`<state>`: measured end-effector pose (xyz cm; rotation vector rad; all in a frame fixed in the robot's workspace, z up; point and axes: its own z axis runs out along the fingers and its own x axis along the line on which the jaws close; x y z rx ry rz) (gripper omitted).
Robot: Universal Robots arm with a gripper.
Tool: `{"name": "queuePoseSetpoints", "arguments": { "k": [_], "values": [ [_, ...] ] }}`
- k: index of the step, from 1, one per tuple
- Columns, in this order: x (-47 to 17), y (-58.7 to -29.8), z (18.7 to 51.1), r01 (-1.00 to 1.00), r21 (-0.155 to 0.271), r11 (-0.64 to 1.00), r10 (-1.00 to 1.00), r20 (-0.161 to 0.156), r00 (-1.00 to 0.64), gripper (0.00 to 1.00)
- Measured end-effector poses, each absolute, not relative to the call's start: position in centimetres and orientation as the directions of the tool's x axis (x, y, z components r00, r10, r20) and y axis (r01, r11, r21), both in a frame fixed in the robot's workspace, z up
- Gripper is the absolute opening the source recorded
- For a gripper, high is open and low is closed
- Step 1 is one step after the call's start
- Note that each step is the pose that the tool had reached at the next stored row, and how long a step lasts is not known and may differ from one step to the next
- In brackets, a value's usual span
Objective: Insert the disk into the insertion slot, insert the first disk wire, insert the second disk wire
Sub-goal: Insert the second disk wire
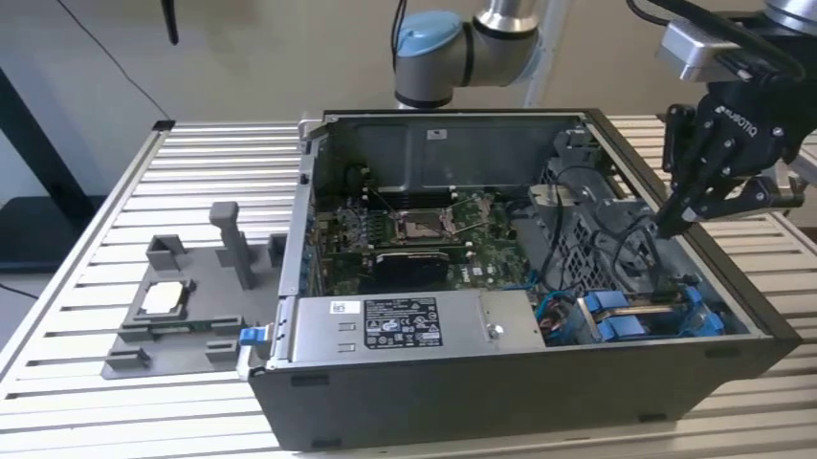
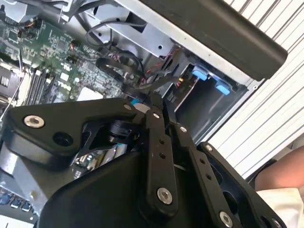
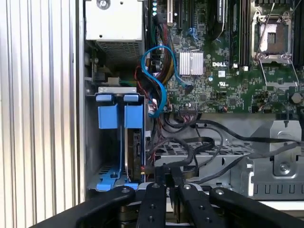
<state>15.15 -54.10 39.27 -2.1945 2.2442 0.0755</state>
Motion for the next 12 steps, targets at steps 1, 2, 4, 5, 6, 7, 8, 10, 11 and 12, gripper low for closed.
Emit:
{"name": "queuePoseSetpoints", "arguments": {
  "k": [1, 2, 4, 5, 6, 7, 8, 10, 11, 12],
  "values": [
    [14.8, -54.1, 39.3, -0.999, 0.033, 0.022, -0.999, -0.035, -0.023, 0.16],
    [14.5, -54.1, 39.3, -0.999, 0.033, 0.022, -0.999, -0.035, -0.023, 0.16],
    [13.8, -54.1, 39.3, -0.999, 0.033, 0.023, -0.999, -0.035, -0.024, 0.16],
    [13.5, -54.1, 39.3, -0.999, 0.032, 0.023, -0.999, -0.035, -0.024, 0.16],
    [13.2, -54.2, 39.3, -0.999, 0.031, 0.023, -0.999, -0.035, -0.024, 0.16],
    [12.9, -54.2, 39.3, -0.999, 0.03, 0.023, -0.999, -0.035, -0.024, 0.16],
    [12.7, -54.3, 39.3, -0.999, 0.028, 0.023, -0.999, -0.035, -0.024, 0.16],
    [12.4, -54.5, 39.3, -0.999, 0.026, 0.023, -0.999, -0.035, -0.023, 0.16],
    [12.4, -54.5, 39.3, -0.999, 0.026, 0.023, -0.999, -0.035, -0.023, 0.16],
    [12.4, -54.5, 39.3, -0.999, 0.026, 0.022, -0.999, -0.035, -0.023, 0.16]
  ]
}}
